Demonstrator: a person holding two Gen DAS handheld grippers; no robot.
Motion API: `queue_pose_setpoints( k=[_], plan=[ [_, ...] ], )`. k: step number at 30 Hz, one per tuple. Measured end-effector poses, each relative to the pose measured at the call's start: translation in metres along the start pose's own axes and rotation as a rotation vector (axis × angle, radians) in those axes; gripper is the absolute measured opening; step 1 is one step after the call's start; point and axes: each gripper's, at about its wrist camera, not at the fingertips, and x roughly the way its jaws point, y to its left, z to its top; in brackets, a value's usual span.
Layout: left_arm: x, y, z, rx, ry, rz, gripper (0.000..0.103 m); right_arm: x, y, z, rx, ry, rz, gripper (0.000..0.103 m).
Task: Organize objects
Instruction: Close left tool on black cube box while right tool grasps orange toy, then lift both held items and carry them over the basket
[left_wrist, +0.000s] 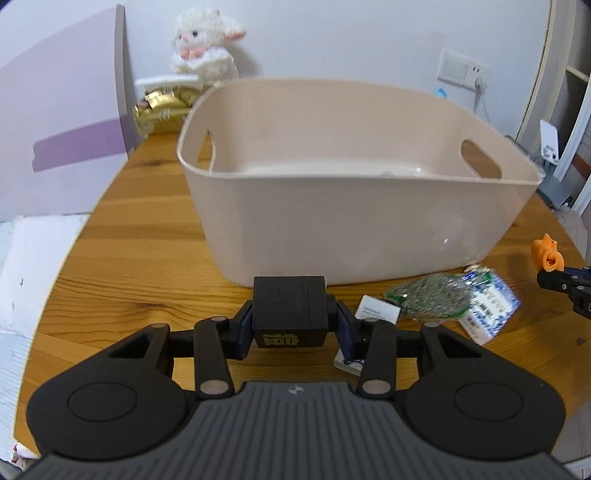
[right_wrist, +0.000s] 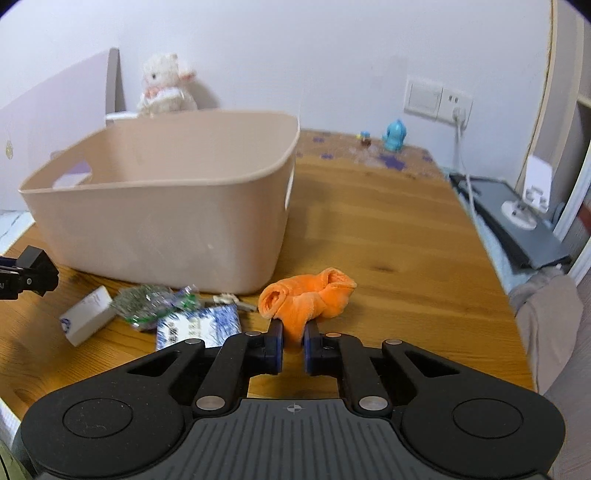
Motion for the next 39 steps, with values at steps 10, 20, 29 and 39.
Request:
queue_pose_setpoints(
  k=[10, 20, 29, 39],
  plan=[
    [-0.055, -0.002, 0.018, 0.022, -0.135, 0.013, 0.047, -0.058, 0.019, 0.024, -0.042, -0.173, 0.036, 0.011],
    [-0.075, -0.005, 0.05, 0.06, -0.225, 0.043, 0.047, -0.077, 0.037, 0.059, -0.101, -0.288, 0.056, 0.011],
    [-0.048, -0.016, 0.09, 0.092, -0.246, 0.05, 0.047, -0.051, 0.048, 0.091, -0.128, -0.299, 0.052, 0.011],
    [0.022, -0.031, 0.117, 0.082, -0.118, 0.057, 0.047, 0.014, 0.058, 0.111, -0.122, -0.18, 0.071, 0.011]
  ],
)
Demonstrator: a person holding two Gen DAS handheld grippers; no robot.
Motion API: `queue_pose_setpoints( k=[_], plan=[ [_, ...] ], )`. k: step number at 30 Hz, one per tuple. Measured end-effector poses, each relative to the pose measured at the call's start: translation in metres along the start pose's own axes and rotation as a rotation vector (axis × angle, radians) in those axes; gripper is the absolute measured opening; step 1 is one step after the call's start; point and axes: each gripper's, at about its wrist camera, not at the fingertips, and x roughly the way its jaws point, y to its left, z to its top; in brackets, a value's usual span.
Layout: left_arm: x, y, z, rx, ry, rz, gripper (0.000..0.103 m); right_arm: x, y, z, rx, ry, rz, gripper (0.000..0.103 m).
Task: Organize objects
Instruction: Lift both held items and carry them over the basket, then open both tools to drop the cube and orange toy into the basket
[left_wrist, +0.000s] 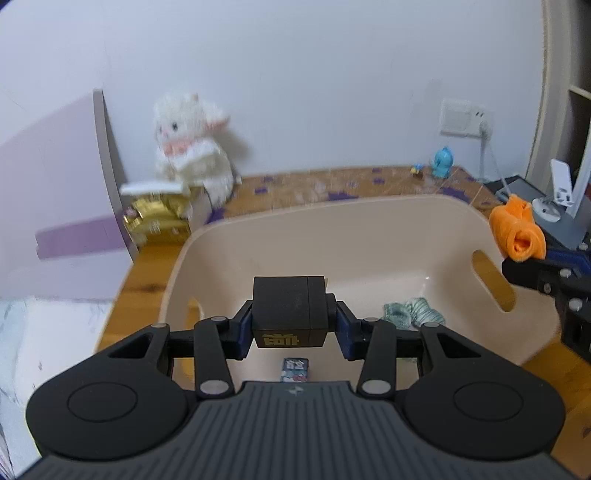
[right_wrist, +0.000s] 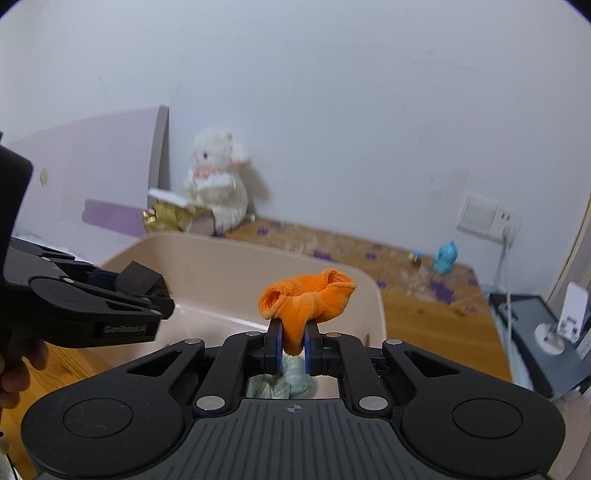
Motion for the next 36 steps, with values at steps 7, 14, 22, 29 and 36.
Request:
queue_pose_setpoints(
  k=[7, 14, 22, 29, 36],
  plan=[
    [0.044, -0.001, -0.011, -0.016, 0.132, 0.002, 0.047, 0.039, -0.003, -0.018, 0.01, 0.118, 0.022, 0.011],
    [0.044, -0.003, -0.014, 0.003, 0.133, -0.001, 0.047, 0.05, -0.003, -0.024, 0.011, 0.155, 0.019, 0.032],
    [0.005, 0.001, -0.005, -0.019, -0.002, 0.018, 0.087, 0.016, -0.001, -0.018, 0.015, 0.061, 0.003, 0.075],
    [-0.032, 0.017, 0.02, -0.144, -0.208, 0.129, 0.089, -0.004, -0.008, -0.016, 0.061, 0.034, -0.015, 0.085],
    [-0.054, 0.02, 0.035, -0.14, -0.288, 0.141, 0.089, -0.019, -0.008, -0.036, 0.098, 0.044, -0.025, 0.088]
  ],
)
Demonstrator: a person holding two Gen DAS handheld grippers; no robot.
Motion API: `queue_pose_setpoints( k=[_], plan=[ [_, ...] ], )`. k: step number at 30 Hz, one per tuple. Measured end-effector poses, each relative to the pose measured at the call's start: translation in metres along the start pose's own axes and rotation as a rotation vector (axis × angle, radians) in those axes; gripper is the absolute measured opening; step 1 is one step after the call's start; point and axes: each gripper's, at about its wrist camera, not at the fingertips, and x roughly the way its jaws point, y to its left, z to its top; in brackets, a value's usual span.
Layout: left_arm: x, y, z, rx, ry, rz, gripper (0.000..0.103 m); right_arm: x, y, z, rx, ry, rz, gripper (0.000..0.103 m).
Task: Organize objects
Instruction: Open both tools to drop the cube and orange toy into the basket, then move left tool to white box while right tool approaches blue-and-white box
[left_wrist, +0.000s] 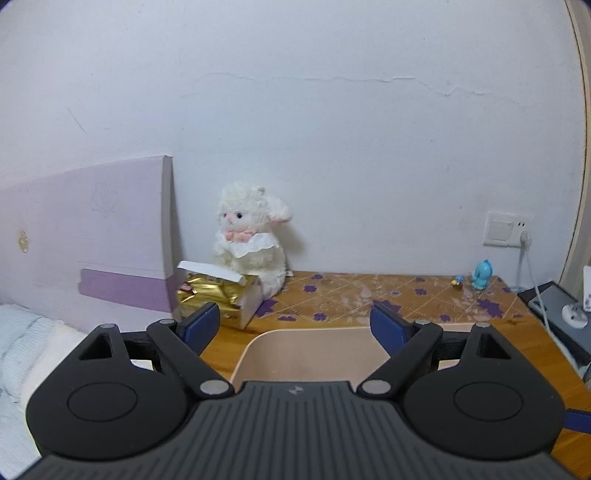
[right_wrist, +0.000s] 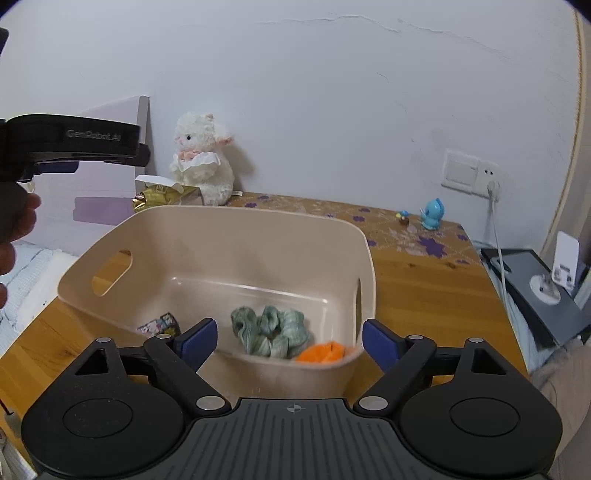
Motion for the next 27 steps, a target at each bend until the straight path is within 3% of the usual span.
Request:
queue_pose_setpoints(
  k=[8, 10, 15, 21, 27],
  plan=[
    [-0.041, -0.002, -0.041, 0.105, 0.111, -0.09, 0.089, -0.032, -0.005, -0.023, -0.003, -0.008, -0.018, 0.097],
    [-0.052, -0.001, -0.053, 0.115, 0.124, -0.098, 0.089, -0.039, -0.006, -0.031, -0.009, -0.01, -0.023, 0.102],
    [-0.074, 0.003, -0.087, 0.127, 0.17, -0.102, 0.089, -0.043, -0.008, -0.054, 0.0, 0.025, -0.006, 0.103],
    [-0.072, 0.006, -0.132, 0.123, 0.307, -0.154, 0.089, -0.032, -0.01, -0.082, 0.02, 0.09, 0.011, 0.103],
    [-0.059, 0.0, -0.165, 0.163, 0.371, -0.186, 0.089, -0.017, -0.012, -0.103, 0.027, 0.142, 0.009, 0.103]
  ],
)
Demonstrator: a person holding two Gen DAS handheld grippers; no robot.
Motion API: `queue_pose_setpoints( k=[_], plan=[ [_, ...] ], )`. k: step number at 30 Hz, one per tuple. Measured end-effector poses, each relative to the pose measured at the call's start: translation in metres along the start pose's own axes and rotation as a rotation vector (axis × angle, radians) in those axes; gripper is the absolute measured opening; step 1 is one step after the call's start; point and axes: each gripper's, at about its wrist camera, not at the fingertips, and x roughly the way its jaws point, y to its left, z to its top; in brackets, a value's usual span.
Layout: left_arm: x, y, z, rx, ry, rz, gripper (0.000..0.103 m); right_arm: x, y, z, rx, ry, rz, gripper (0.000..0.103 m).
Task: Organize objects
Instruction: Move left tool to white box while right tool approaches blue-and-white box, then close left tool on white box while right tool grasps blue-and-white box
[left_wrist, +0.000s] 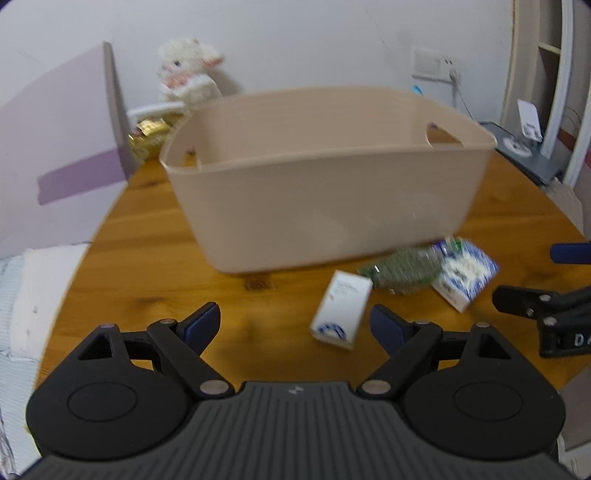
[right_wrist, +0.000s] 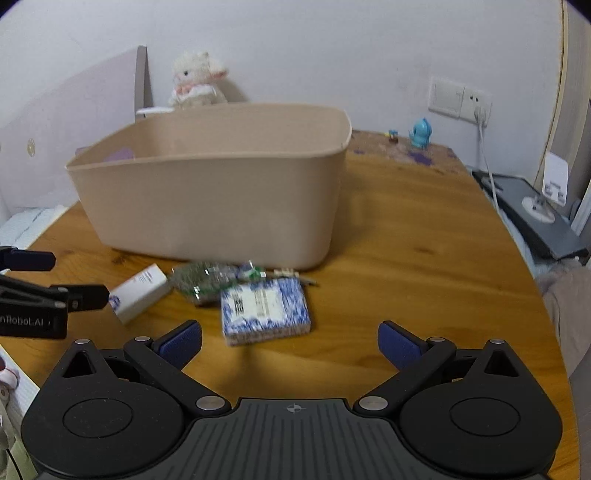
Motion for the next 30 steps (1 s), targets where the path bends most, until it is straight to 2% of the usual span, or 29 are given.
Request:
queue_pose_setpoints(
  k=[6, 15, 20, 21, 24, 26, 28, 30],
  plan=[
    [0.022, -0.007, -0.007, 0.017, 0.047, -0.044, 0.088, 0.017, 0.0, -0.006, -0.004, 0.034, 0.016, 0.103],
    [0.048, -0.002, -0.006, 0.011, 0.067, -0.089, 0.084, 0.043, 0.008, -0.003, -0.027, 0.06, 0.025, 0.103],
    [0.054, -0.003, -0.002, 0.028, 0.049, -0.111, 0.08, 0.051, 0.014, 0.0, -0.043, 0.048, 0.01, 0.092],
    [0.054, -0.003, -0.002, 0.032, 0.046, -0.115, 0.078, 0.052, 0.015, 0.001, -0.042, 0.045, 0.009, 0.09],
    [0.053, -0.006, 0.0, 0.047, 0.037, -0.134, 0.065, 0.05, 0.018, 0.002, -0.048, 0.035, 0.012, 0.075],
    [0.051, -0.008, 0.001, 0.057, 0.035, -0.148, 0.047, 0.047, 0.021, 0.003, -0.053, 0.034, 0.021, 0.062],
    [0.049, -0.009, 0.002, 0.056, 0.039, -0.157, 0.033, 0.045, 0.022, 0.002, -0.058, 0.034, 0.013, 0.062],
    [0.048, -0.008, 0.002, 0.051, 0.043, -0.158, 0.033, 0.043, 0.023, 0.0, -0.054, 0.033, 0.009, 0.062]
  ],
)
